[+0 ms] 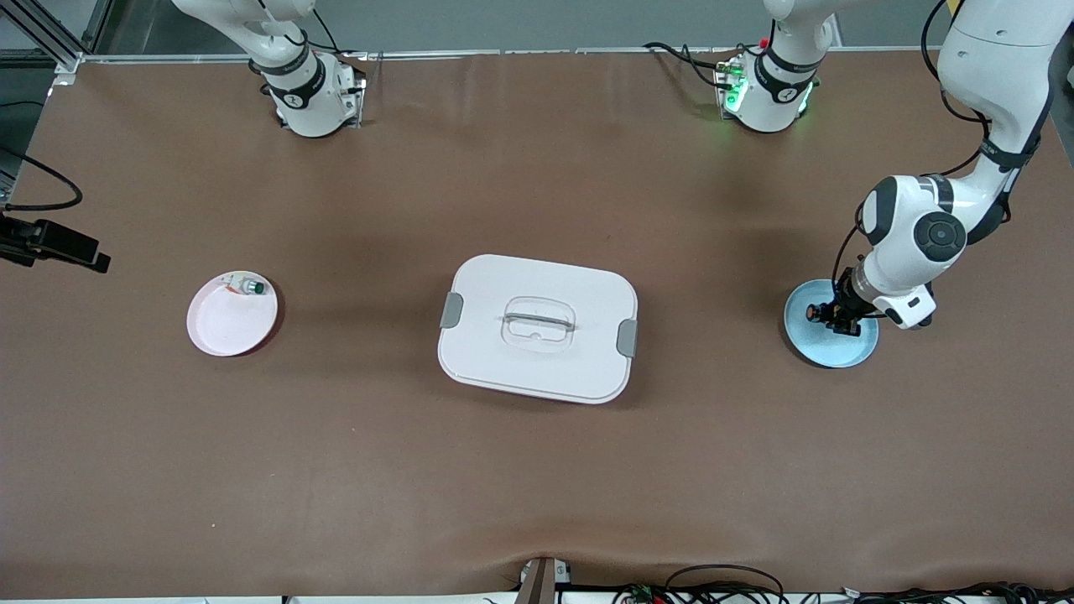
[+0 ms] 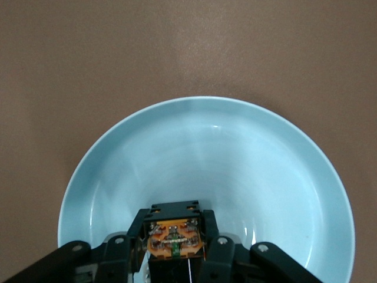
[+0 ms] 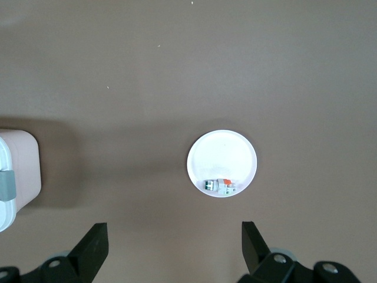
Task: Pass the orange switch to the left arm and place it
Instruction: 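Open the left gripper to release the switch on the plate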
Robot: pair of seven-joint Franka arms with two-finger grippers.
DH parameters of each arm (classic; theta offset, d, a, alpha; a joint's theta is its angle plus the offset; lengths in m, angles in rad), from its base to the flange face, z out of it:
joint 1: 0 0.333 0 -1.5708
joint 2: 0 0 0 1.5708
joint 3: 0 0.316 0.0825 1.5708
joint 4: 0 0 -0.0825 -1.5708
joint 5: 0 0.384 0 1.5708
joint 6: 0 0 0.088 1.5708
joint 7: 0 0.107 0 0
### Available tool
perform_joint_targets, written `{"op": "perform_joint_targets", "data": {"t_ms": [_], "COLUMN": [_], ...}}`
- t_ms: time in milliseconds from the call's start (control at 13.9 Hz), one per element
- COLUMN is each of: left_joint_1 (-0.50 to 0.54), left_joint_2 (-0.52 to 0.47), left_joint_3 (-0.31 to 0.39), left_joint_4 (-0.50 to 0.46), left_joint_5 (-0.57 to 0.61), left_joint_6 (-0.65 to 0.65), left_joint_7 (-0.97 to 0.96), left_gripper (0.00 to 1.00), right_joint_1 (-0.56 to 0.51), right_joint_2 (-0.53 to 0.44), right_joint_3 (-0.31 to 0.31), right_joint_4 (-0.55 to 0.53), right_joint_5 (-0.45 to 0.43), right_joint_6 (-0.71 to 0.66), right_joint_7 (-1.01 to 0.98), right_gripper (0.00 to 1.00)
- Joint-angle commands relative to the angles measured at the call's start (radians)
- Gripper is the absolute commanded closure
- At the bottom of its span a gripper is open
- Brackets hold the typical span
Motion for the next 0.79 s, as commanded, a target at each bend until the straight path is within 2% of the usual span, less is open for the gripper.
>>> {"op": "perform_joint_targets", "data": {"t_ms": [0, 72, 143, 215, 430, 717], "left_joint_1": [0.012, 0.012, 0.012, 0.012, 0.012, 0.01], "left_joint_2": [-0.001, -0.001, -0.002, -0.004, -0.009, -0.028], "left_joint_3": [-0.005, -0.005, -0.005, -0.005, -0.006, -0.011], "left_joint_4": [-0.006, -0.006, -0.006, -0.006, -0.002, 0.005], "left_joint_5": [0.031, 0.037, 0.037, 0.037, 0.037, 0.037], "left_joint_6": [0.018, 0.018, 0.018, 0.018, 0.018, 0.012], "left_joint_7": [-0.007, -0.007, -0.007, -0.007, -0.018, -0.029], "left_gripper": [0.79, 0.59, 0.26, 0.0, 0.0, 0.0], "right_joint_1": [-0.001, -0.002, -0.002, -0.001, -0.002, -0.006], "right_joint_2": [-0.048, -0.049, -0.051, -0.06, -0.075, -0.124], "right_joint_3": [0.009, 0.009, 0.007, 0.009, 0.011, 0.009], "right_joint_4": [-0.046, -0.045, -0.043, -0.043, -0.069, -0.138], "right_joint_5": [-0.016, -0.016, -0.017, -0.018, -0.013, -0.011], "right_joint_6": [0.041, 0.042, 0.044, 0.047, 0.107, 0.118], "right_joint_7": [0.012, 0.012, 0.012, 0.012, 0.012, 0.012], "right_gripper": [0.0, 0.0, 0.0, 0.0, 0.0, 0.0]}}
